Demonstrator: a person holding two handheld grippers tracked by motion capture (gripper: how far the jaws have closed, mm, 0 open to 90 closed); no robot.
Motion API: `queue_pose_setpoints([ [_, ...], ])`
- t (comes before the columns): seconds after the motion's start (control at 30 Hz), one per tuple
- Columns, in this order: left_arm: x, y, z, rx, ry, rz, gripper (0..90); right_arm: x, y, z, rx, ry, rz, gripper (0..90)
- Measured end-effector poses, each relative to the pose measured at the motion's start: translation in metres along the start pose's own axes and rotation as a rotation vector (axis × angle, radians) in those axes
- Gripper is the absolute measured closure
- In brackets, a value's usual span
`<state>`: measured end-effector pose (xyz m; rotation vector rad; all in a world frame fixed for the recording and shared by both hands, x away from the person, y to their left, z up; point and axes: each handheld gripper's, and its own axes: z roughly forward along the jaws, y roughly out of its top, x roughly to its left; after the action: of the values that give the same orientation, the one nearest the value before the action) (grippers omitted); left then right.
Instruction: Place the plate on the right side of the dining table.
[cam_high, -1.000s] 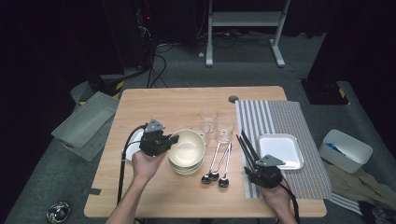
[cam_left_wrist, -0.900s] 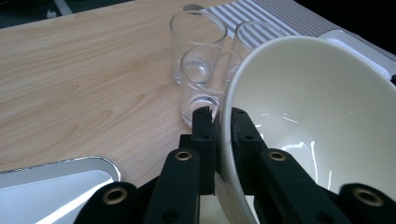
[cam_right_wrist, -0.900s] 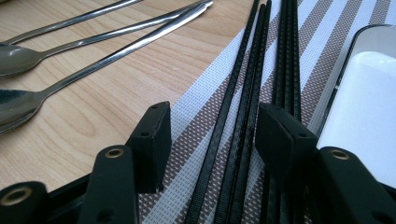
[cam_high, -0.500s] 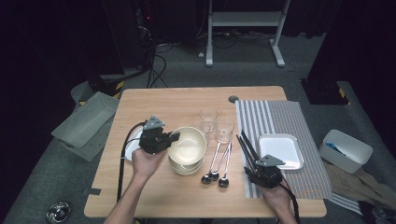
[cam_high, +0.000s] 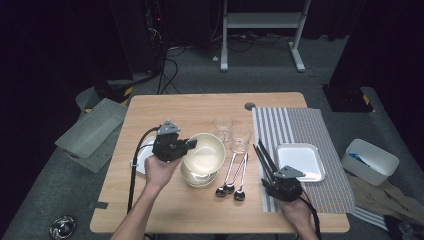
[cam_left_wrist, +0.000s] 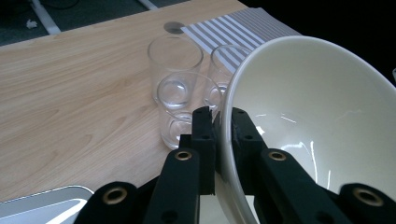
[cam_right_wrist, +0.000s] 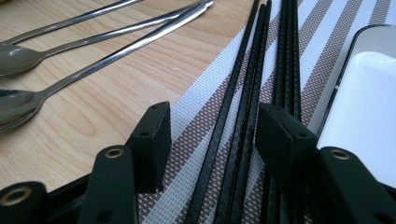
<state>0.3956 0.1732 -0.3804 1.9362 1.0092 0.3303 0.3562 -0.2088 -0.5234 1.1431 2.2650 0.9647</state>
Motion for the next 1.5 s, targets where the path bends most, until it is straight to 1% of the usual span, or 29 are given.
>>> queue_pose_setpoints([
  [0.13, -0.002, 0.003, 0.001, 0.001, -0.003, 0.013, 82.7, 0.000, 0.000, 0.000, 0.000, 0.000, 0.000, 45.8],
  [0.27, -0.003, 0.006, 0.002, 0.001, -0.008, 0.013, 82.7, 0.000, 0.000, 0.000, 0.000, 0.000, 0.000, 45.7],
  [0.5, -0.008, 0.010, 0.006, 0.008, -0.019, 0.025, 82.7, 0.000, 0.000, 0.000, 0.000, 0.000, 0.000, 45.6],
  [0.87, -0.012, 0.014, 0.015, 0.017, -0.038, 0.024, 82.7, 0.000, 0.000, 0.000, 0.001, 0.003, 0.004, 45.6],
  [0.9, -0.014, 0.015, 0.016, 0.020, -0.036, 0.034, 82.7, 0.000, 0.000, 0.000, 0.001, 0.003, 0.004, 45.7],
  [1.0, -0.017, 0.016, 0.018, 0.020, -0.033, 0.043, 82.6, 0.000, 0.000, 0.000, 0.001, 0.004, 0.004, 45.7],
  [1.07, -0.019, 0.019, 0.020, 0.020, -0.046, 0.044, 82.7, -0.001, 0.000, 0.000, 0.002, 0.009, 0.008, 45.6],
  [1.1, -0.019, 0.019, 0.020, 0.020, -0.046, 0.044, 82.7, -0.002, 0.000, 0.000, 0.003, 0.012, 0.011, 45.7],
  [1.13, -0.021, 0.021, 0.022, 0.017, -0.051, 0.052, 82.7, -0.002, 0.000, 0.000, 0.004, 0.013, 0.012, 45.7],
  [1.2, -0.023, 0.023, 0.023, 0.017, -0.059, 0.056, 82.7, -0.002, 0.000, 0.000, 0.004, 0.012, 0.011, 45.7],
  [1.4, -0.026, 0.026, 0.027, 0.011, -0.068, 0.057, 82.7, -0.002, 0.000, 0.001, 0.005, 0.018, 0.017, 45.9],
  [1.5, -0.029, 0.029, 0.031, 0.014, -0.075, 0.058, 82.7, -0.004, 0.000, 0.001, 0.006, 0.030, 0.021, 45.9],
])
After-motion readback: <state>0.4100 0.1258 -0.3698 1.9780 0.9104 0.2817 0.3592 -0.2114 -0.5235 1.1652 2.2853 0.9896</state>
